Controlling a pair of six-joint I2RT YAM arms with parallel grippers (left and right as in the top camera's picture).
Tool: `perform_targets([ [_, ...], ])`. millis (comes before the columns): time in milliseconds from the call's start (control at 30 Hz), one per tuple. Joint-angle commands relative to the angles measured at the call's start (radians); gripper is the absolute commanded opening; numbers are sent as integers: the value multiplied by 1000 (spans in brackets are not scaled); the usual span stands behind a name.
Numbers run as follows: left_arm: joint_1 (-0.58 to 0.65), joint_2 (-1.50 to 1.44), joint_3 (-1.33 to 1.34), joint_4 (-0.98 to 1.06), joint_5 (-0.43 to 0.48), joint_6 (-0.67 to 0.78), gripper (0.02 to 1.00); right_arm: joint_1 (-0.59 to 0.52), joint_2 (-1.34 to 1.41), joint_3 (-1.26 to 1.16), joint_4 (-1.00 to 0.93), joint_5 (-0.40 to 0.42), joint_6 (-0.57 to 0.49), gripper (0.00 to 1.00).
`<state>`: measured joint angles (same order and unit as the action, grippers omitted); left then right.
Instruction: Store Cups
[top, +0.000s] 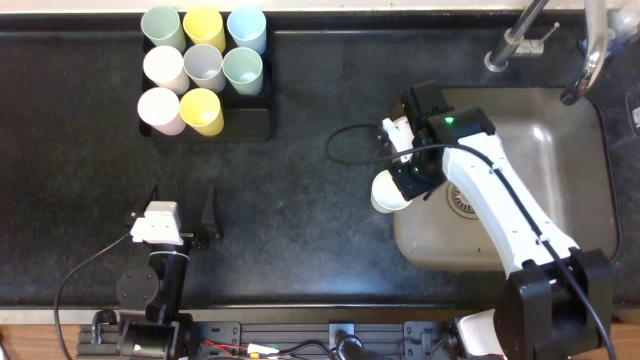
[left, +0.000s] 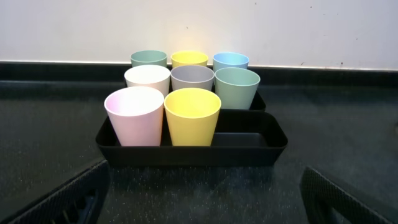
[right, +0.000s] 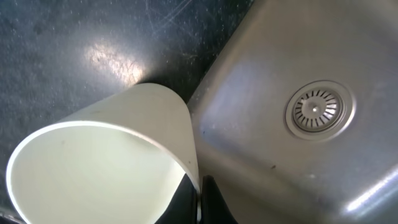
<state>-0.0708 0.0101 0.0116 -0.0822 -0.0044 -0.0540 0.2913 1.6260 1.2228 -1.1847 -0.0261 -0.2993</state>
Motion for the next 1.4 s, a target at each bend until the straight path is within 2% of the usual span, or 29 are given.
perform_targets([
  [33, -3, -8, -4, -1, -9, -19, 998, 31, -9, 138, -48, -29, 64, 45],
  [200, -3, -8, -4, -1, -8, -19, 998, 109, -7, 498, -133, -26, 152, 42],
  [367, -3, -8, -4, -1, -8, -19, 998, 261, 68, 910, -113, -27, 237, 42],
  [533, -3, -8, -4, -1, -8, -19, 998, 387, 228, 1191, -128, -18, 259, 45],
  [733, -3, -8, -4, -1, -9, -19, 998, 396, 377, 1220, -87, 76, 278, 42],
  [933, -3, -8, -4, -1, -8, -19, 998, 395, 497, 1221, -37, 80, 277, 45],
  [1067, -3, -8, -4, -1, -9, -19, 998, 403, 554, 1221, -47, 66, 277, 42],
  [1300, -3, -8, -4, -1, -8, -19, 998, 402, 621, 1220, -93, -29, 270, 42],
  [1400, -3, -8, -4, -1, -8, -19, 998, 401, 650, 1220, -116, -41, 270, 42],
])
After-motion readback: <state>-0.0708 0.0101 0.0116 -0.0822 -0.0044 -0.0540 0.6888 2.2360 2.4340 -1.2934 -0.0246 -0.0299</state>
